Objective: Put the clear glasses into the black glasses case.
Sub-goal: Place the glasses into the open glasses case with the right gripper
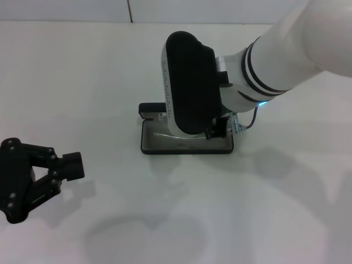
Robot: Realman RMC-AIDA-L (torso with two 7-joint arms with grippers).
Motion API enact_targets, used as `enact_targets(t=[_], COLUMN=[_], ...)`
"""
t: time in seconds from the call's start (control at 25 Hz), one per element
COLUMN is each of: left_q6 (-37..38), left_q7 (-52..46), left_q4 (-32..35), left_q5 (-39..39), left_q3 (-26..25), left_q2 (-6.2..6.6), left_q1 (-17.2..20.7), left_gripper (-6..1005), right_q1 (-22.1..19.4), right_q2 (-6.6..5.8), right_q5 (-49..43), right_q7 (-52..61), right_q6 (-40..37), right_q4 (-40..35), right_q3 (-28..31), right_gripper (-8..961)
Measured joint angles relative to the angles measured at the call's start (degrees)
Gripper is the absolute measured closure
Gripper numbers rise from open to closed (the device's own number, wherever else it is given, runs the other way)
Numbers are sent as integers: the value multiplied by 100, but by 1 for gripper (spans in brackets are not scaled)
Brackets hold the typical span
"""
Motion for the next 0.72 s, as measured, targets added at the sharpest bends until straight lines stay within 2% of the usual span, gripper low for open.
enact_targets(t=[0.32, 0.52, 0.72], left_q6=[0, 0, 2], left_q7=[0, 35, 52], left_q4=[3, 1, -67], left_q5=[-1, -1, -1], left_q3=[0, -1, -118], left_q2=[6, 5, -3], left_q1=[26, 46, 57], left_gripper=[896, 896, 896], right_q1=[-18, -170, -298], right_q2=[0, 0, 0], right_q5=[-126, -559, -724], right_q7=[120, 423, 553], right_q6=[30, 431, 446], right_q4=[-152, -263, -405], right_q3=[-93, -373, -612], right_gripper=[900, 900, 900])
